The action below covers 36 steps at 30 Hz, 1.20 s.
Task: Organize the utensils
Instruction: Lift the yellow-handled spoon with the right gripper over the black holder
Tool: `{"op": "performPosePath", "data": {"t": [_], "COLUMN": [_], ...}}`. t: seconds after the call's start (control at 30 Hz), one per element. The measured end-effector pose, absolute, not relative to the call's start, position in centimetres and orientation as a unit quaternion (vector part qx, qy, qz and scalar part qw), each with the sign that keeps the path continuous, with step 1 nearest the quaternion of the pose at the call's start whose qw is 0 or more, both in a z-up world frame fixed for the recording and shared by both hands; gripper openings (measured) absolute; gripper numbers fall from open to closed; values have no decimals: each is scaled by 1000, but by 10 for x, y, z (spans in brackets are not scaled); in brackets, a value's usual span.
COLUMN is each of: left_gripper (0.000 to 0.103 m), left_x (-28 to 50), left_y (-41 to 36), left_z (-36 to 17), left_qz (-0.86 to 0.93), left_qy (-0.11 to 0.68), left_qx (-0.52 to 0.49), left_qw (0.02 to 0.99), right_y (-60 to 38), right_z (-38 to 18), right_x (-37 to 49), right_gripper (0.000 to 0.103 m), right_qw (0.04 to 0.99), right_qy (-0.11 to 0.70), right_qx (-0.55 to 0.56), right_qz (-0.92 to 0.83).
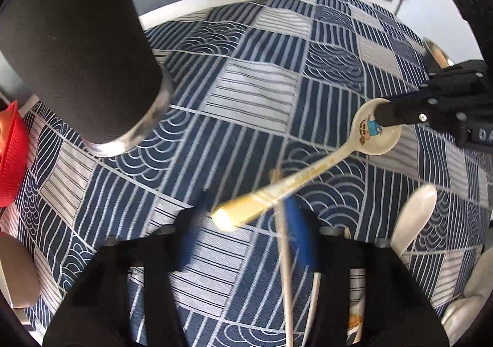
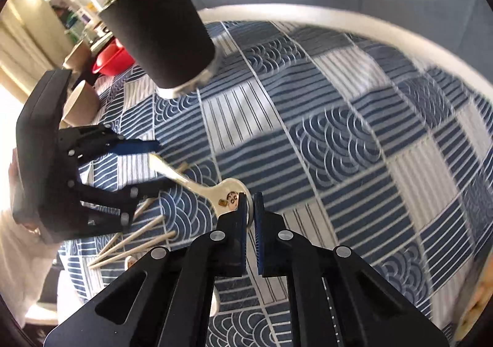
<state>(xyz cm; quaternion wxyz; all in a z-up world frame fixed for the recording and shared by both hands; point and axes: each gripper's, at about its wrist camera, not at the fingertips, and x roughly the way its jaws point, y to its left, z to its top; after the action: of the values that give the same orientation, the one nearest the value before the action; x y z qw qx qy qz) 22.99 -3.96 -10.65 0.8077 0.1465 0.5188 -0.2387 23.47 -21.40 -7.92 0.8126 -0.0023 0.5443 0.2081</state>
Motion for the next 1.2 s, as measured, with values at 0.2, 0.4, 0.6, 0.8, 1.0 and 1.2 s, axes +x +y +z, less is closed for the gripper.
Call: {"op": "performPosePath", "data": {"t": [0.2, 0.4, 0.6, 0.8, 1.0, 1.2], "left_gripper": [33, 31, 30, 28, 26, 25], "left_x": [227, 220, 214, 208, 205, 203], "left_y": [-34, -28, -20, -11, -1, 10], "left_z": [-101, -84, -59, -31, -7, 11], "left_qz": [-247, -238, -230, -225, -215, -204], "left_qy": [525, 521, 511, 499, 491, 489], "left_qx": [134, 136, 125, 123, 122, 111], "left_qw": [804, 808, 819, 828, 835, 841], "right_y": [-210, -206, -199, -189, -173, -158], "right_z": [-55, -37, -12, 18, 49, 74], "right_x": [241, 240, 238, 241, 243, 243], "right_gripper": [5, 5, 5, 5, 5, 5], "right_qw": [826, 835, 844, 851, 859, 866], "right_qy": [523, 505, 484, 461, 436, 413], "right_qx": [-20, -30, -43, -61, -81, -91], "right_qz": [210, 218, 227, 243, 256, 268]}}
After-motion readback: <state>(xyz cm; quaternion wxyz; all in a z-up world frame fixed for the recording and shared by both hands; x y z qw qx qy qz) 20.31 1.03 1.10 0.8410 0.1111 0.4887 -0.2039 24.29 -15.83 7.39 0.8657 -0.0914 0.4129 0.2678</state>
